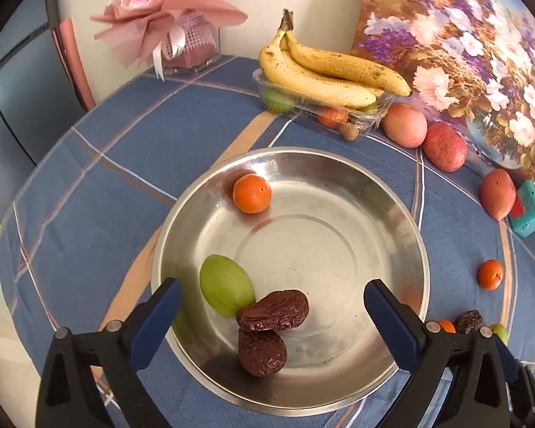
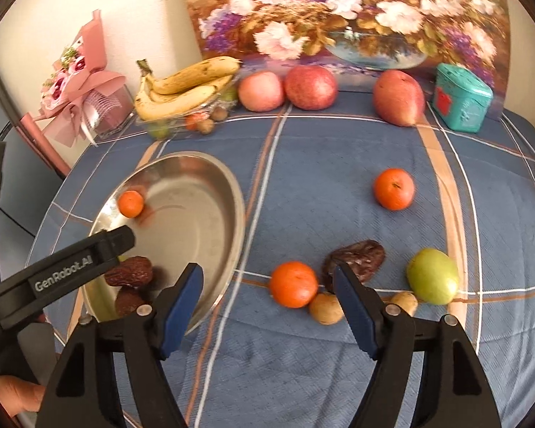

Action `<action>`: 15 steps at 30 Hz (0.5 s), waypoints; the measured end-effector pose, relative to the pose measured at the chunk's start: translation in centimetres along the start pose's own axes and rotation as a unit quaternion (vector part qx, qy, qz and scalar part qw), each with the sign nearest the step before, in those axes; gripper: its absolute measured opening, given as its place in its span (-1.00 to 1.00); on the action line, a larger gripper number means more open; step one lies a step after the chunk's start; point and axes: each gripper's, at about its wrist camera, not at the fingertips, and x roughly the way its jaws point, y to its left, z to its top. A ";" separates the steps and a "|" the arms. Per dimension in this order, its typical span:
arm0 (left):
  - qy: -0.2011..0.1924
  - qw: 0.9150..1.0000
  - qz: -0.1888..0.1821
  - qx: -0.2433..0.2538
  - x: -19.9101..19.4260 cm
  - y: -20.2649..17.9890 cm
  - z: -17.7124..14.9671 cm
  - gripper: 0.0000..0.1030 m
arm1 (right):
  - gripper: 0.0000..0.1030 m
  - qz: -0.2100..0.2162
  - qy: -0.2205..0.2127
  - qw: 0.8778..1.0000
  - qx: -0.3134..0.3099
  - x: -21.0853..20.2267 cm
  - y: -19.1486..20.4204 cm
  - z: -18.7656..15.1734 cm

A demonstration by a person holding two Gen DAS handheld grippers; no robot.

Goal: Organize fruits
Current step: 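Withdraw both tools from the bowl toward the remaining fruit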

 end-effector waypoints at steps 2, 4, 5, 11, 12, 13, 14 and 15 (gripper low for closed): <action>-0.008 1.000 0.006 0.015 -0.1 -0.5 -0.1 1.00 | 0.80 -0.004 0.001 1.000 0.006 0.0 -0.5 -0.1; -0.011 1.000 0.004 0.024 -0.1 -0.9 -0.2 1.00 | 0.86 -0.008 -0.001 1.000 0.014 0.0 -0.9 -0.1; -0.011 0.999 0.002 0.031 -0.1 -1.2 -0.3 1.00 | 0.86 -0.011 -0.002 1.000 0.019 -0.1 -1.2 -0.1; -0.014 0.998 -0.013 0.052 -0.2 -2.5 -0.4 1.00 | 0.86 -0.021 -0.015 0.999 0.035 -0.4 -2.7 -0.5; -0.012 0.998 -0.022 0.051 -0.3 -2.7 -0.4 1.00 | 0.86 -0.026 -0.019 0.999 0.035 -0.5 -2.8 -0.5; -0.012 0.998 -0.026 0.050 -0.4 -2.8 -0.4 1.00 | 0.86 -0.030 -0.026 0.999 0.035 -0.7 -3.0 -0.5; -0.013 0.998 -0.027 0.051 -0.6 -3.0 -0.4 1.00 | 0.86 -0.033 -0.032 0.998 0.035 -0.8 -3.2 -0.5; -0.016 0.998 -0.025 0.053 -0.7 -3.1 -0.3 1.00 | 0.86 -0.037 -0.042 0.998 0.038 -1.1 -3.5 -0.5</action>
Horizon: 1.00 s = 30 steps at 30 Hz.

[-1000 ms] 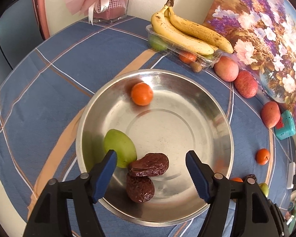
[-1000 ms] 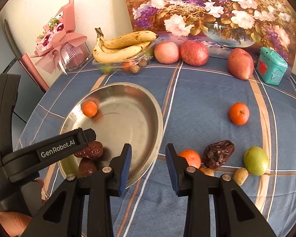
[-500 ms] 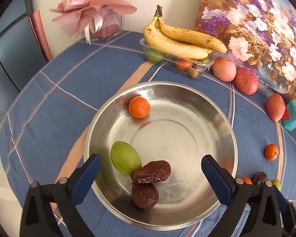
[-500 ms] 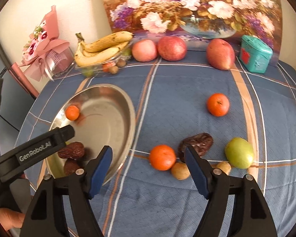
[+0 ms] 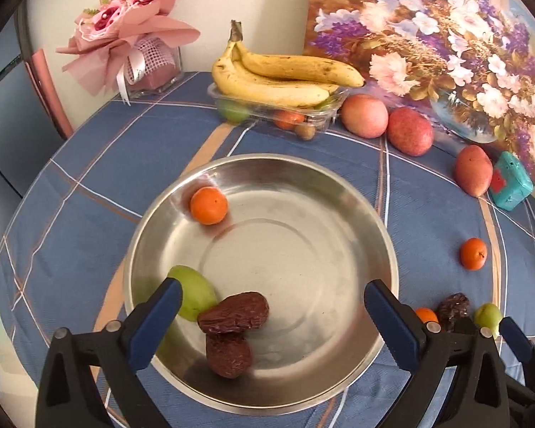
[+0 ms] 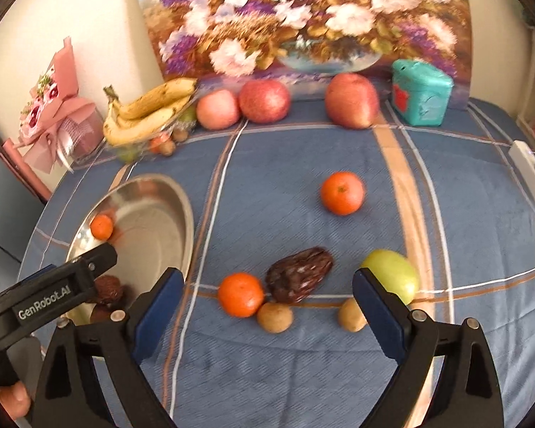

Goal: Organize fruits
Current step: 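Withdraw both tools from the bowl toward the remaining fruit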

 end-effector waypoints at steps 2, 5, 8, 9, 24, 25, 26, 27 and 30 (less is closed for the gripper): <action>-0.007 1.000 0.010 0.008 -0.3 -0.5 0.0 1.00 | 0.86 -0.004 -0.019 1.000 0.005 -0.4 -0.4 0.1; -0.006 0.998 0.057 0.026 -0.4 -1.3 0.0 1.00 | 0.86 -0.012 -0.019 1.000 0.014 -0.5 -1.1 0.3; -0.008 0.995 0.087 0.041 -0.5 -1.9 -0.5 1.00 | 0.86 -0.023 -0.007 0.999 0.021 -0.4 -1.8 0.4; -0.007 0.995 0.090 0.042 -0.6 -2.0 -0.5 1.00 | 0.86 -0.027 -0.003 0.999 0.023 -0.3 -2.0 0.4; 0.010 0.993 -0.062 0.099 -1.3 -6.9 -1.7 1.00 | 0.86 -0.094 0.023 0.990 0.101 -0.7 -8.7 0.5; 0.010 0.992 -0.073 0.105 -1.3 -7.5 -1.7 1.00 | 0.86 -0.099 0.025 0.989 0.104 -0.7 -9.1 0.4; 0.012 0.991 -0.081 0.105 -1.4 -7.8 -1.7 1.00 | 0.86 -0.105 0.026 0.988 0.106 -0.7 -9.5 0.4; 0.014 0.991 -0.087 0.102 -1.4 -8.1 -1.7 1.00 | 0.86 -0.106 0.027 0.988 0.108 -0.7 -9.8 0.4; 0.032 0.991 -0.110 0.073 -1.1 -8.9 -1.3 1.00 | 0.86 -0.106 0.026 0.987 0.116 -0.8 -10.5 0.4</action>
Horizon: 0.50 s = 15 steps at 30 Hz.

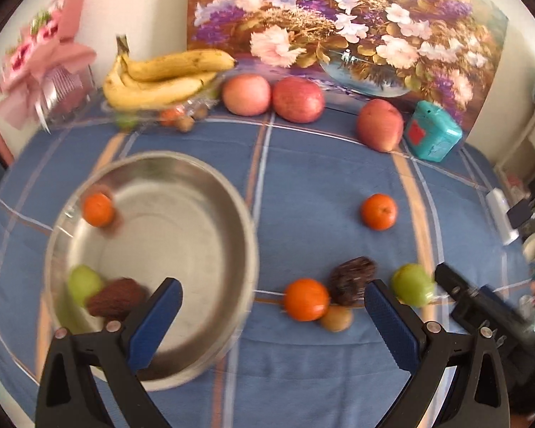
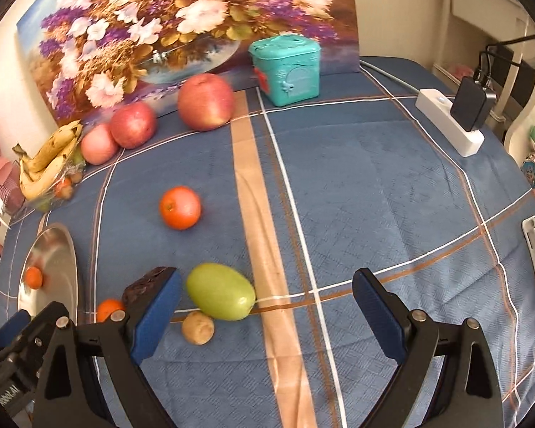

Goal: Organize fruits
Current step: 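Withdraw both tools from the bowl toward the remaining fruit, then grasp the green pear with the right tool while the left tool moves toward an orange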

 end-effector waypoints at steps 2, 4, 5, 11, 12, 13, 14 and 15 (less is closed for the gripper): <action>0.002 1.000 -0.021 -0.014 0.2 -0.5 0.3 1.00 | 0.86 0.002 -0.001 1.000 0.004 0.0 -0.2 0.1; 0.006 1.000 -0.027 -0.012 0.5 -1.3 0.6 1.00 | 0.86 0.005 -0.004 1.000 0.002 0.0 0.0 0.2; 0.007 1.000 -0.027 -0.006 0.6 -1.8 0.8 1.00 | 0.86 0.004 -0.006 1.000 -0.001 0.0 0.0 0.2; 0.005 1.000 -0.025 -0.010 1.4 -3.0 2.0 1.00 | 0.85 0.009 -0.006 1.000 0.016 0.6 -0.8 0.3; 0.008 1.000 -0.028 -0.010 1.6 -3.0 2.1 1.00 | 0.85 0.009 -0.005 1.000 0.017 0.7 -0.8 0.3; 0.011 0.999 -0.031 -0.009 1.8 -3.0 2.1 1.00 | 0.85 0.009 -0.005 1.000 0.017 0.8 -0.9 0.3; 0.013 0.999 -0.032 -0.010 1.9 -2.9 2.0 1.00 | 0.85 0.010 -0.005 1.000 0.017 0.9 -0.9 0.3; 0.014 0.999 -0.035 -0.011 1.9 -2.7 2.0 1.00 | 0.85 0.011 -0.005 1.000 0.017 1.0 -0.9 0.3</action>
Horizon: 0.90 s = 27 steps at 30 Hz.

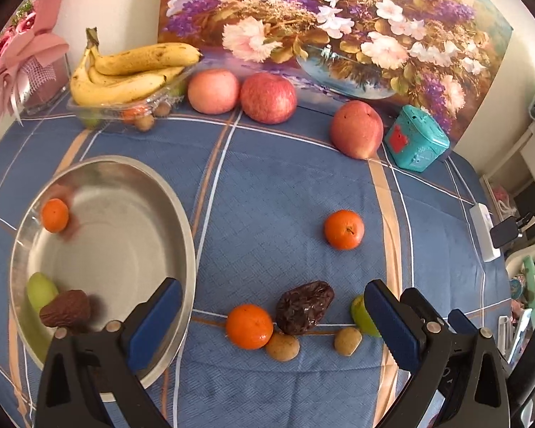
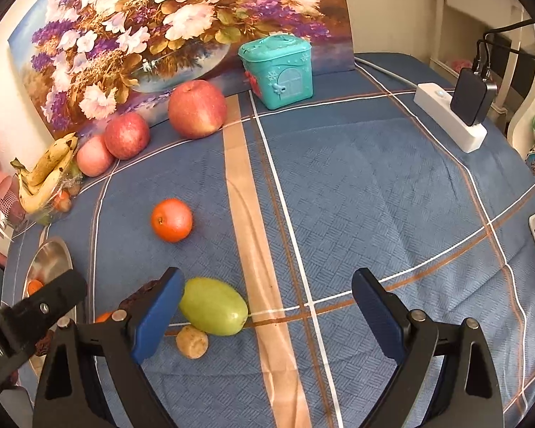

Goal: Organize fruits
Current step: 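Grasp the green pear with the right tool while the left tool moves toward an orange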

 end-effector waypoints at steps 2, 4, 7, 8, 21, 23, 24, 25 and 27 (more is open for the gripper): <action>0.001 1.000 -0.004 -0.010 -0.1 0.6 -0.1 1.00 | 0.85 0.006 0.001 1.000 0.000 0.2 0.1 -0.1; 0.013 1.000 -0.011 -0.022 0.0 1.3 -0.1 1.00 | 0.84 0.013 0.004 1.000 -0.002 0.3 0.3 -0.2; 0.040 0.998 -0.019 -0.033 0.4 1.9 -0.3 0.99 | 0.71 0.017 0.005 1.000 -0.012 0.5 0.7 -0.5; 0.042 0.998 -0.018 -0.035 0.5 2.0 -0.4 0.98 | 0.71 0.018 0.007 1.000 -0.014 0.5 0.8 -0.5; 0.074 0.996 -0.030 -0.028 1.3 1.8 -1.1 0.79 | 0.71 0.029 0.031 0.998 -0.039 1.6 2.0 -1.2; 0.083 0.995 -0.031 -0.041 1.7 2.2 -1.3 0.76 | 0.71 0.029 0.030 0.998 -0.041 1.7 2.1 -1.3; 0.089 0.994 -0.031 -0.052 1.9 2.5 -1.4 0.66 | 0.71 0.029 0.030 0.998 -0.042 1.7 2.1 -1.3; 0.093 0.993 -0.036 -0.062 2.0 2.8 -1.5 0.63 | 0.66 0.030 0.029 0.998 -0.043 1.7 2.1 -1.3; 0.099 0.990 -0.045 -0.087 2.3 3.5 -1.7 0.59 | 0.46 0.034 0.028 0.998 -0.046 1.8 2.2 -1.3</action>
